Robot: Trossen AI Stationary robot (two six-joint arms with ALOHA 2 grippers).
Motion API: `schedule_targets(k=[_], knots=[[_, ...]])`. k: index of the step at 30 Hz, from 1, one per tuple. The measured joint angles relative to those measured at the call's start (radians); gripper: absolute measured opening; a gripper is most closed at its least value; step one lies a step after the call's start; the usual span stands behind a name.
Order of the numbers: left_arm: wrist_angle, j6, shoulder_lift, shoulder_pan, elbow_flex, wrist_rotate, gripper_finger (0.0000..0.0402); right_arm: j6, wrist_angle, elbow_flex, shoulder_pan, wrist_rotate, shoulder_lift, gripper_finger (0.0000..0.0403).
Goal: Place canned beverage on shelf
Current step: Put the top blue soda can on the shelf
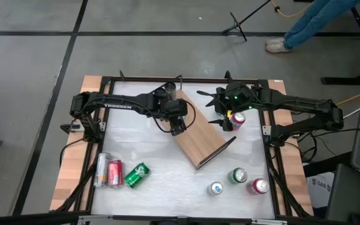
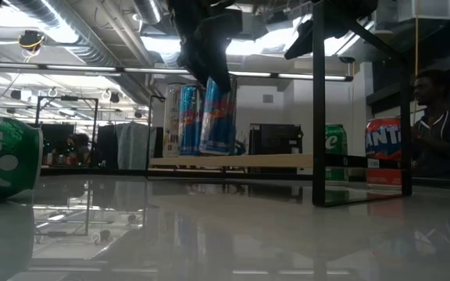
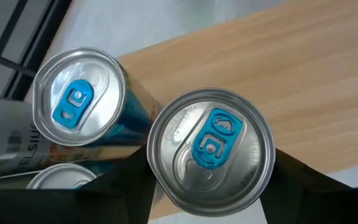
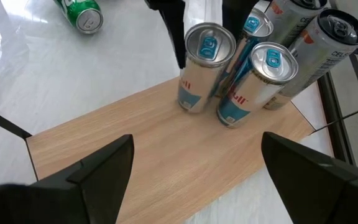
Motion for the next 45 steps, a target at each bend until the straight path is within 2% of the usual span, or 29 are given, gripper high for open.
schedule_targets(k=[10, 22, 45], knots=[[-0.024, -0.035, 0.0, 0.006, 0.0, -0.002, 0.0211, 0.0, 0.0, 0.0, 0.0, 0.0, 0.0, 0.0342], [-0.023, -0.035, 0.0, 0.006, 0.0, -0.002, 0.0265, 0.0, 0.001, 0.0, 0.0, 0.0, 0.0, 0.0342], [-0.018, -0.05, -0.036, 0.001, 0.026, 0.0, 0.0269, 0.0, 0.001, 0.0, 0.0, 0.002, 0.0, 0.0342]])
